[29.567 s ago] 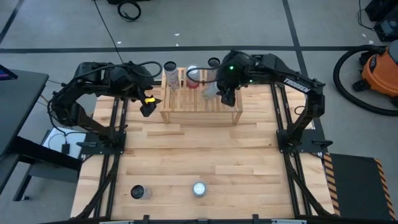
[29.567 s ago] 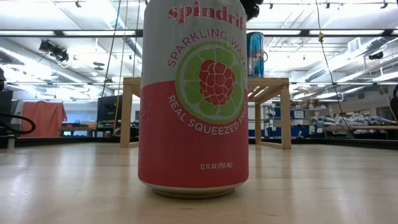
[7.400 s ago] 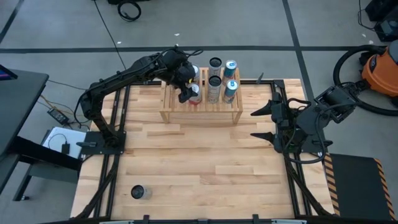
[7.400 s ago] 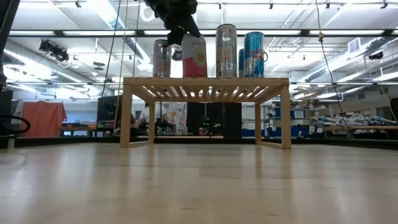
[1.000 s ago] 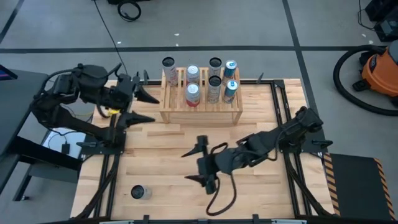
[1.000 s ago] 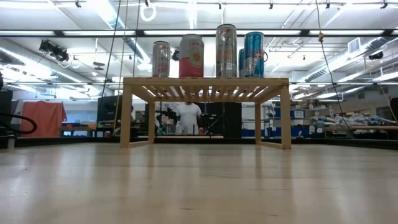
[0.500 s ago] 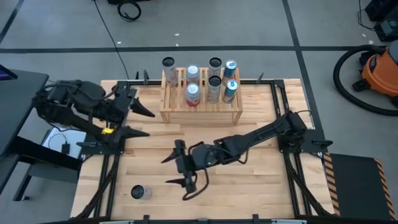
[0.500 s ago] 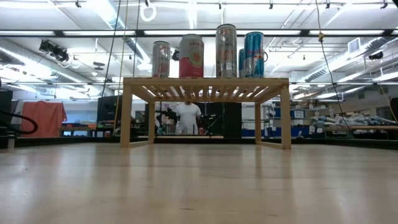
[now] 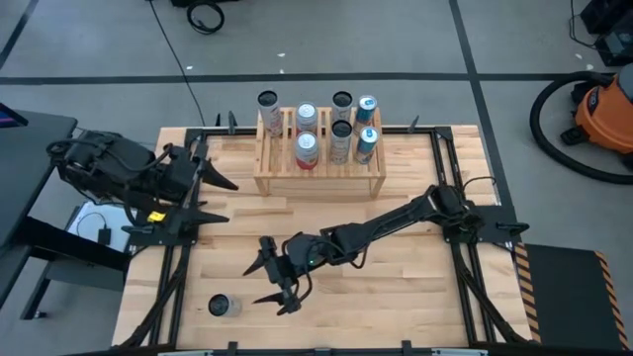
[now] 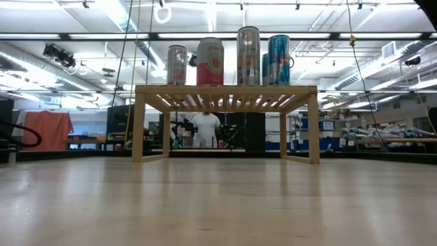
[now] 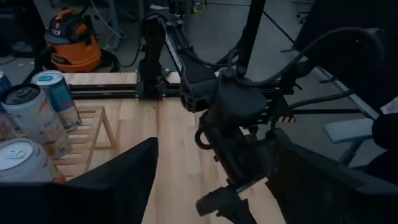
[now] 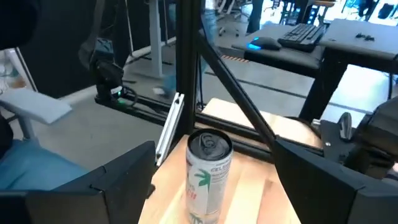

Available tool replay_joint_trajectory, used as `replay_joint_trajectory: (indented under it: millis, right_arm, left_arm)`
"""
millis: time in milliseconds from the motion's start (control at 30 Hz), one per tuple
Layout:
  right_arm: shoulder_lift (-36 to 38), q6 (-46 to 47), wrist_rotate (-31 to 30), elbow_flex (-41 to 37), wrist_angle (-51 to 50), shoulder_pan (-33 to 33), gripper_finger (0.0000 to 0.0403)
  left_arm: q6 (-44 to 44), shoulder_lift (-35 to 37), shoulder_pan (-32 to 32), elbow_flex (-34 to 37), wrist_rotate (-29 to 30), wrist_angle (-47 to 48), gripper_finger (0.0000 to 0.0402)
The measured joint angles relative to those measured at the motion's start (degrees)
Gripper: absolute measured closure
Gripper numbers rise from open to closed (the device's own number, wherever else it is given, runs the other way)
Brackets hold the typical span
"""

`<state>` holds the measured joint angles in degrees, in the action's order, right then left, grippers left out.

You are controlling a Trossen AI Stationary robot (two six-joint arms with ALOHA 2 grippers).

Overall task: Place canned beverage on shelf
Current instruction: Put the white and pink soda can on the shelf aligned with the other white and pink soda can

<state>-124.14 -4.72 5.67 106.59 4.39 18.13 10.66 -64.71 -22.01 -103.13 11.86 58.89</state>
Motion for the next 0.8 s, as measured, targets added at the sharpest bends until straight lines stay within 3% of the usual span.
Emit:
replay_joint_trajectory:
  millis: [400,800]
  right_arm:
    - [-4.18,0.67,0.53,0.00,9.57,0.02,0.0068]
    - [-1.19,-0.24,-0.76,0.00,0.48,0.94,0.0068]
  left_arm:
    - [1.79,0.00,-2.11,0.69,3.41,1.29,0.0086]
    - [5.28,1.01,-1.24,6.47,13.39,6.38,0.0086]
